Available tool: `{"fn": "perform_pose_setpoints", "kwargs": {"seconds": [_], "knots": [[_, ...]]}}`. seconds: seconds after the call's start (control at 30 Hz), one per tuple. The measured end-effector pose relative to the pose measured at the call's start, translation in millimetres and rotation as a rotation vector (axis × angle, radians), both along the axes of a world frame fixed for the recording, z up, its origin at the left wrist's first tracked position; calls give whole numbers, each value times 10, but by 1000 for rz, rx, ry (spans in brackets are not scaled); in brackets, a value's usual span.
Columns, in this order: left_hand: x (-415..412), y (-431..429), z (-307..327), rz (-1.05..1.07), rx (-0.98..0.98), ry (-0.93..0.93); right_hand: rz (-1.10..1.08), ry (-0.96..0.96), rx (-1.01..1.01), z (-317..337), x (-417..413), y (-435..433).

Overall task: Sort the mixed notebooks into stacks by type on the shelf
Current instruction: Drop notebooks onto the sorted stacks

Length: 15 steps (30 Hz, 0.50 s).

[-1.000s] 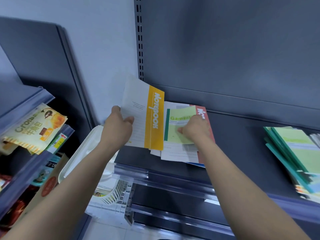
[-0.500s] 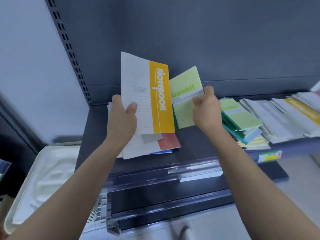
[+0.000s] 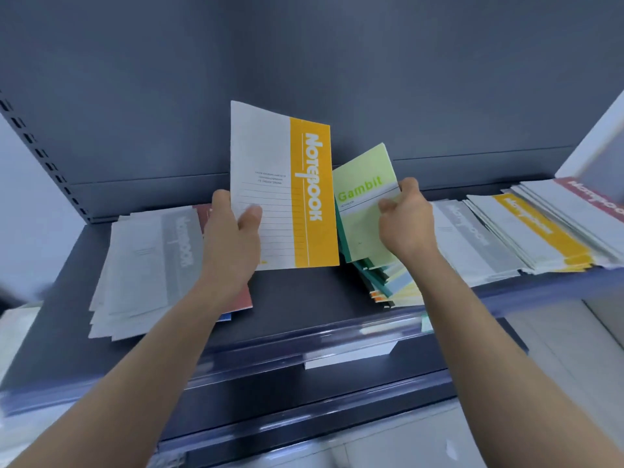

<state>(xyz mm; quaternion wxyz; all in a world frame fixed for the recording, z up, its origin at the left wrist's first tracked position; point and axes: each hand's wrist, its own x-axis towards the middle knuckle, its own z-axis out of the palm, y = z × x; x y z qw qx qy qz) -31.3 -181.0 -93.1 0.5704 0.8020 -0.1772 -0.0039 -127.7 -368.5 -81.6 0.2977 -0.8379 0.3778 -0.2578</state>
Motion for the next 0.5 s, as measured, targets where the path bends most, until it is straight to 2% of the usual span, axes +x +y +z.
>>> {"fn": "perform_pose_setpoints", "kwargs": {"seconds": [0.27, 0.4, 0.5], "knots": [[-366, -466, -96, 127, -73, 37, 138, 131, 77, -250, 66, -613], [-492, -475, -82, 182, -72, 31, 152, 262, -49, -369, 82, -679], [-527, -474, -57, 200, -61, 25, 165, 338, -215, -409, 78, -692]]}}
